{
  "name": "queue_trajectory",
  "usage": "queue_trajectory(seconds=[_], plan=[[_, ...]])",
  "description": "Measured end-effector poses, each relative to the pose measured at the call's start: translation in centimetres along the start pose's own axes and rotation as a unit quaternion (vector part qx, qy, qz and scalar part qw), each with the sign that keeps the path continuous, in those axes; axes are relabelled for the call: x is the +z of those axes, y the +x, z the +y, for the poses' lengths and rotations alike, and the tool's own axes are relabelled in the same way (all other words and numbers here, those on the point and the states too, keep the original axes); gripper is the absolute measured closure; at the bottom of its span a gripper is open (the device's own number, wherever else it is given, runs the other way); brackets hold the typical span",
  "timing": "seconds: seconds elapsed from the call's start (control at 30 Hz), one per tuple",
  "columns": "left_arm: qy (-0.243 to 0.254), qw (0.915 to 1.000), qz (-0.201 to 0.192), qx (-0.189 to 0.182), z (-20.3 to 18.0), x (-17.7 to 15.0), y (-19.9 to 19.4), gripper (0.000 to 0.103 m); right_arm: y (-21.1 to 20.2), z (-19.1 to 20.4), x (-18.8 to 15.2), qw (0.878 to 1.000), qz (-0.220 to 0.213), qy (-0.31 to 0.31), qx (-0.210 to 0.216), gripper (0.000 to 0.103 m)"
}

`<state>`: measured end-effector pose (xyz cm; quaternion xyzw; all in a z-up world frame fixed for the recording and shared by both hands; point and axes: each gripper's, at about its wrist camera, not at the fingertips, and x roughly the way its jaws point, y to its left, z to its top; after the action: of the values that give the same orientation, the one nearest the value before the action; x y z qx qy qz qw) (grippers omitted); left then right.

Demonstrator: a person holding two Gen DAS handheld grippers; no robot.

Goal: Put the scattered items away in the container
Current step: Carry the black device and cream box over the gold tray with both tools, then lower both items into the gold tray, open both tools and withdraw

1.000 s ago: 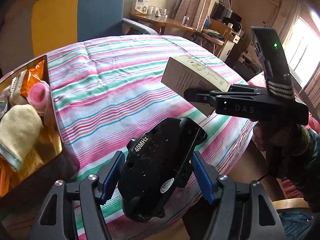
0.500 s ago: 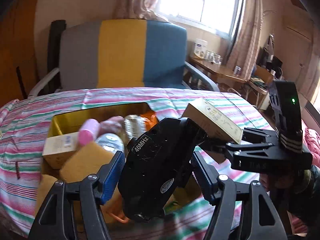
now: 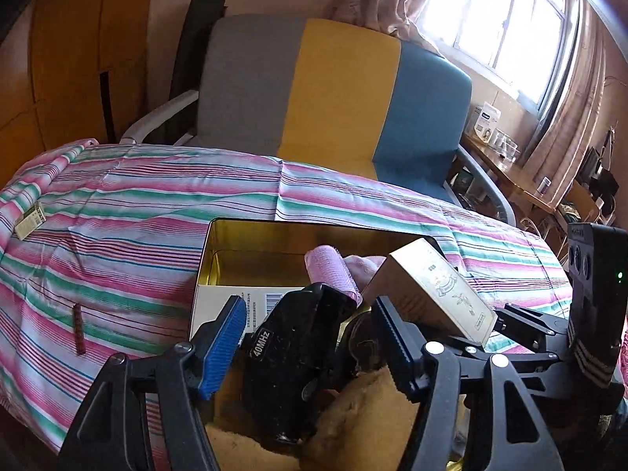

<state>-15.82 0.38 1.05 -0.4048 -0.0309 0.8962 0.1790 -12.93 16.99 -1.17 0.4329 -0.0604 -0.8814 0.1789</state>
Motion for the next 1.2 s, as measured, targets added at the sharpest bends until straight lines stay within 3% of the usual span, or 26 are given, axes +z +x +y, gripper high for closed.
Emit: queue_trajectory(seconds=[0.1,0.2,0.57,0.8,0.97,1.07,1.1,1.2], plan=[[-0.003,1.0,-0.002,0.003,0.3,-0.2,0.1,0.036,0.3,0.3,0.1,1.0,0.002,-0.005,-0.001,0.043],[-0.016,0.9998,-0.01,0.006,0.9,-0.5,-0.5,0.035,0.0,-0.1,-0.3,1.0,-0.001,-0.001,0.002,0.033],[-0.007,0.9988,-0.037,0.031,-0.4,-4.3,-4.4,0.029,-3.1,-0.2,-2.8,1.0,-0.025,0.011,-0.001,0.03],[-0.012,0.9976,-0.042,0.053,-1.9,-6.7,-6.0,0.025,-4.7,0.7,-5.0,0.999,-0.027,-0.003,-0.044,0.025],[-0.018,0.9932,-0.062,0.097,-2.7,-8.0,-7.7,0.022,-6.2,1.7,-6.2,0.995,-0.044,-0.028,-0.082,0.022],[-0.016,0.9904,-0.068,0.12,-3.2,-8.7,-8.7,0.022,-7.4,2.5,-7.1,0.993,-0.066,-0.03,-0.093,0.009],[-0.014,0.9894,-0.067,0.128,-3.3,-9.0,-9.0,0.022,-7.7,2.8,-7.5,0.992,-0.07,-0.026,-0.098,0.0],[-0.01,0.9872,-0.05,0.151,-3.7,-9.5,-9.5,0.022,-8.3,3.5,-8.5,0.991,-0.071,-0.008,-0.114,0.0]])
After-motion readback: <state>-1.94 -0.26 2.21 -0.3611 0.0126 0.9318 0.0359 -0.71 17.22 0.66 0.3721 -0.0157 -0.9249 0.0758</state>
